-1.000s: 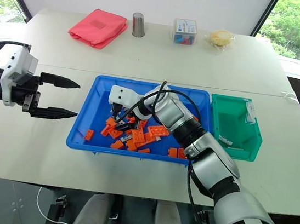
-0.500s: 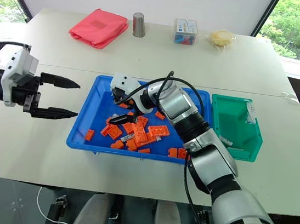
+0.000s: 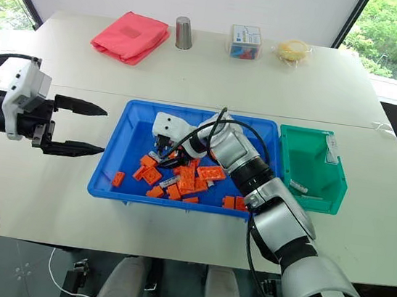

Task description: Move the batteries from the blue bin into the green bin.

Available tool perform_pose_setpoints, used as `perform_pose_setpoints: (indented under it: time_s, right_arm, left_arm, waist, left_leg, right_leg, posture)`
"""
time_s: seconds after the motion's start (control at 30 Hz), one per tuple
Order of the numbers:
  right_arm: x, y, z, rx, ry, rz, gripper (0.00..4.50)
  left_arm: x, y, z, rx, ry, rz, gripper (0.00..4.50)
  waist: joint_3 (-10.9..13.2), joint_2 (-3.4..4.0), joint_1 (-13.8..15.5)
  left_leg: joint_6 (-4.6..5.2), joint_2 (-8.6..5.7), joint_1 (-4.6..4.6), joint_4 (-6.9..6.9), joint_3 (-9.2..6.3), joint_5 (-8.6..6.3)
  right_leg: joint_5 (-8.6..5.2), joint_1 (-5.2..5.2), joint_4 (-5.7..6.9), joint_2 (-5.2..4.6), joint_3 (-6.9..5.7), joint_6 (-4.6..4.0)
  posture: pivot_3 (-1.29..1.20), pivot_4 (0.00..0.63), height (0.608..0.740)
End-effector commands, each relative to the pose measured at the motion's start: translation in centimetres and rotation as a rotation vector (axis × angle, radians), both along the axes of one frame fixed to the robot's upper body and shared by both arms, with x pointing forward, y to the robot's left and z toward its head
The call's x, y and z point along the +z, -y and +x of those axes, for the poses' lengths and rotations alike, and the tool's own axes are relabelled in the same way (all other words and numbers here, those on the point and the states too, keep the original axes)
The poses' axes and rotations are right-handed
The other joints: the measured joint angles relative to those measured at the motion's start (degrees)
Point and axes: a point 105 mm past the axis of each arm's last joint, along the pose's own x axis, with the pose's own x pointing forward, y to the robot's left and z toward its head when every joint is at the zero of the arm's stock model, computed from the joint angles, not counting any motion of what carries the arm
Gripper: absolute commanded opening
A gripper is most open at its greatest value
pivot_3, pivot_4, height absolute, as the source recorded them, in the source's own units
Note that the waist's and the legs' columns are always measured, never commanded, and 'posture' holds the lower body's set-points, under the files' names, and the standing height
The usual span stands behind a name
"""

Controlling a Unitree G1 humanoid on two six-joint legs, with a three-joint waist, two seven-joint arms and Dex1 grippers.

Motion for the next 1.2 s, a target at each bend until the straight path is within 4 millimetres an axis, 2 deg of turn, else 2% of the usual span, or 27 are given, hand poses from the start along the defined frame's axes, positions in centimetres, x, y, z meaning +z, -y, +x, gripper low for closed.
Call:
perform_pose_setpoints:
  time_s: [0.03,0.07,0.1,0.23,0.4,0.47,0.53,0.6,0.7,0.8,0.87,0.9,1.0,1.2]
  right_arm:
    - [0.2,-0.6,-0.7,0.053,0.04,-0.005,1.02]
    - [0.1,-0.7,-0.8,0.057,0.044,-0.006,0.55]
    - [0.0,-0.8,-1.0,0.059,0.045,-0.006,0.38]
    - [0.8,-1.0,-1.4,0.065,0.059,0.015,0.4]
    - [6.0,-0.5,-1.4,-0.007,0.044,0.163,0.4]
    - [9.0,0.7,-1.4,-0.057,0.039,0.244,0.4]
    - [10.7,2.0,-1.5,-0.101,0.026,0.289,0.4]
    - [11.6,3.1,-1.9,-0.118,0.003,0.306,0.4]
    - [10.1,2.9,-2.1,-0.123,-0.025,0.278,0.4]
    - [6.7,2.6,-1.5,-0.137,-0.001,0.201,0.4]
    - [5.2,2.6,-0.4,-0.174,0.057,0.171,1.46]
    - [4.7,2.6,0.2,-0.185,0.09,0.16,1.8]
    - [4.6,2.1,0.7,-0.177,0.13,0.158,3.34]
    - [5.3,0.7,0.4,-0.13,0.103,0.188,3.34]
  left_arm:
    - [0.7,0.4,0.0,-0.023,0.03,0.01,4.5]
    - [0.7,0.4,0.0,-0.023,0.03,0.01,4.5]
    - [0.8,0.4,0.1,-0.023,0.03,0.009,4.5]
    - [0.7,0.4,0.4,-0.026,0.03,0.006,4.5]
    - [0.4,1.0,0.8,-0.051,0.026,-0.005,4.5]
    - [0.2,1.5,1.1,-0.065,0.029,-0.012,4.5]
    - [0.2,1.7,1.3,-0.076,0.029,-0.015,4.5]
    - [0.0,1.9,1.5,-0.089,0.027,-0.014,4.5]
    - [0.2,2.1,2.1,-0.098,0.037,-0.016,4.5]
    - [0.7,2.4,2.3,-0.106,0.051,-0.023,4.5]
    - [0.8,2.4,2.2,-0.108,0.051,-0.022,4.5]
    - [0.7,2.3,2.0,-0.107,0.047,-0.02,4.5]
    - [0.4,1.9,1.6,-0.098,0.033,-0.011,4.5]
    - [0.2,1.6,1.0,-0.086,0.019,-0.006,4.5]
  waist:
    - [0.0,0.0,0.0]
    - [0.0,0.0,0.0]
    - [0.0,-0.01,0.0]
    - [0.0,-0.01,0.0]
    - [0.0,0.0,0.1]
    - [0.0,-0.01,0.4]
    - [0.0,-0.02,0.4]
    - [0.0,-0.04,0.5]
    - [0.0,-0.05,0.2]
    - [0.0,-0.07,-0.2]
    - [0.0,-0.06,-0.4]
    - [0.0,-0.06,-0.5]
    - [0.0,-0.06,-0.9]
    - [0.0,-0.08,-1.3]
  left_leg:
    - [0.0,0.0,0.0,0.0,0.0,0.0]
    - [0.0,0.0,0.01,0.0,0.0,0.0]
    - [0.0,0.0,0.01,0.0,-0.01,0.0]
    - [0.0,0.0,0.02,0.0,-0.01,0.0]
    - [-0.01,0.0,0.02,0.0,-0.01,0.01]
    - [-0.01,0.0,0.02,0.0,-0.01,0.01]
    - [-0.01,-0.01,0.01,0.01,-0.02,0.01]
    - [-0.01,-0.02,0.01,0.01,-0.03,0.01]
    - [-0.01,-0.02,0.02,0.01,-0.03,0.0]
    - [0.0,0.01,0.07,-0.02,-0.02,0.0]
    - [0.0,0.01,0.06,-0.05,-0.02,0.0]
    - [0.0,0.01,0.06,-0.05,-0.02,0.0]
    - [-0.01,-0.02,0.02,-0.04,0.0,0.01]
    - [0.0,0.0,0.01,-0.04,-0.09,0.01]
  right_leg:
    - [0.0,0.0,0.0,0.0,0.0,0.0]
    - [0.0,0.0,0.0,0.0,0.0,0.0]
    - [0.0,0.01,0.0,0.0,0.0,0.0]
    - [0.0,0.02,0.0,0.0,0.0,0.0]
    - [0.0,0.01,0.01,0.0,0.0,0.0]
    - [0.0,0.02,0.01,0.0,0.0,0.0]
    - [0.0,0.02,0.01,-0.02,0.0,0.0]
    - [0.0,0.05,-0.01,-0.03,-0.02,0.0]
    - [0.0,0.06,-0.03,-0.01,-0.03,0.0]
    - [0.0,0.06,-0.02,0.07,-0.02,-0.01]
    - [0.0,0.04,-0.02,0.08,-0.01,-0.01]
    - [0.0,0.04,-0.02,0.08,-0.01,-0.01]
    - [0.0,0.02,-0.02,0.01,0.01,0.01]
    - [0.0,0.02,-0.02,0.02,-0.02,0.01]
  posture:
    - [0.0,0.15,0.736]
    - [0.0,0.15,0.736]
    - [0.0,0.15,0.736]
    - [0.0,0.15,0.736]
    - [0.0,0.15,0.736]
    - [0.0,0.15,0.736]
    - [0.0,0.15,0.736]
    - [0.0,0.15,0.736]
    - [0.0,0.15,0.736]
    - [0.0,0.15,0.736]
    - [0.0,0.15,0.736]
    - [0.0,0.15,0.736]
    - [0.0,0.15,0.736]
    - [0.0,0.15,0.736]
